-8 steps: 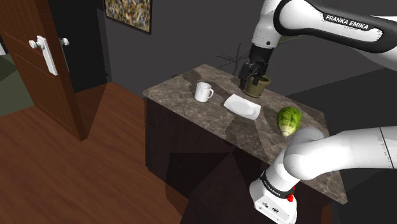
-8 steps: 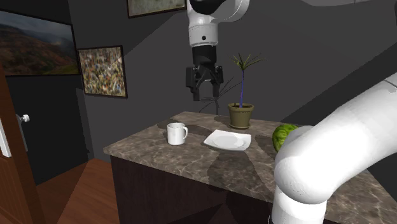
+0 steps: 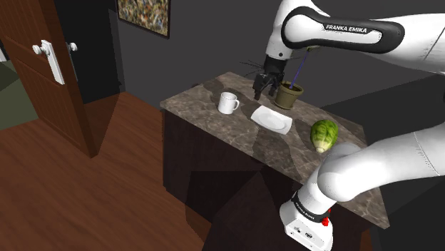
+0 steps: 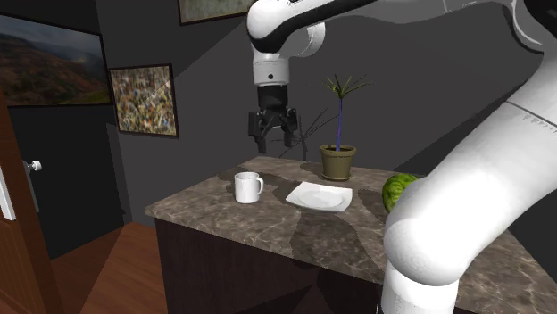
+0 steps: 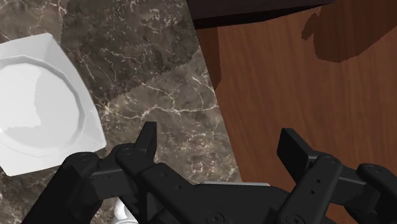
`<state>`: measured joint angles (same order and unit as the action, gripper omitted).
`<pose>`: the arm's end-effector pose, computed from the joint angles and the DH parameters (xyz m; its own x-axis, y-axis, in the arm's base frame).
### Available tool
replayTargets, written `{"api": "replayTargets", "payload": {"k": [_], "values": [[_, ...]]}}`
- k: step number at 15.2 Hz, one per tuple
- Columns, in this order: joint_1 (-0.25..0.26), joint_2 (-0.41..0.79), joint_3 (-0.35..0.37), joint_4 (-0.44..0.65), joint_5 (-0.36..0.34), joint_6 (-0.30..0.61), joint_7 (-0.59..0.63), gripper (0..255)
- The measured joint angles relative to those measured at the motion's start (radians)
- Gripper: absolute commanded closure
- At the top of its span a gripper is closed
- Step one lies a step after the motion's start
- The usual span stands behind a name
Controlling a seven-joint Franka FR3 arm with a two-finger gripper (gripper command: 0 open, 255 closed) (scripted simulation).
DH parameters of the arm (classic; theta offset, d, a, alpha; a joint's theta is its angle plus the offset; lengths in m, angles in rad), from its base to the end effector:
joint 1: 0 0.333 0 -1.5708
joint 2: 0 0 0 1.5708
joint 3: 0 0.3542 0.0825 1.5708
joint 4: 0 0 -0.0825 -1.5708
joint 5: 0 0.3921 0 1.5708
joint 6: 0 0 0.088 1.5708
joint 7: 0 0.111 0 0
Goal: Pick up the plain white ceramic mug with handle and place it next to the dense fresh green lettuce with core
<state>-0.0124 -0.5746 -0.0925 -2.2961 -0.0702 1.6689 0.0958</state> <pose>0.3561 -0.0519 0.5813 0.9831 -0.1752 -0.0523 -0.1742 -0.9844 0.0243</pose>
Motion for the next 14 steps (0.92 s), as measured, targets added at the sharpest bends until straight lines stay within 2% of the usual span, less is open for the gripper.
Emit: {"api": "replayTargets", "payload": {"k": [7, 14], "values": [[-0.010, 0.222, -0.052, 0.070, 0.001, 0.170, -0.045, 0], [-0.018, 0.481, -0.092, 0.216, 0.039, 0.299, -0.098, 0]]}}
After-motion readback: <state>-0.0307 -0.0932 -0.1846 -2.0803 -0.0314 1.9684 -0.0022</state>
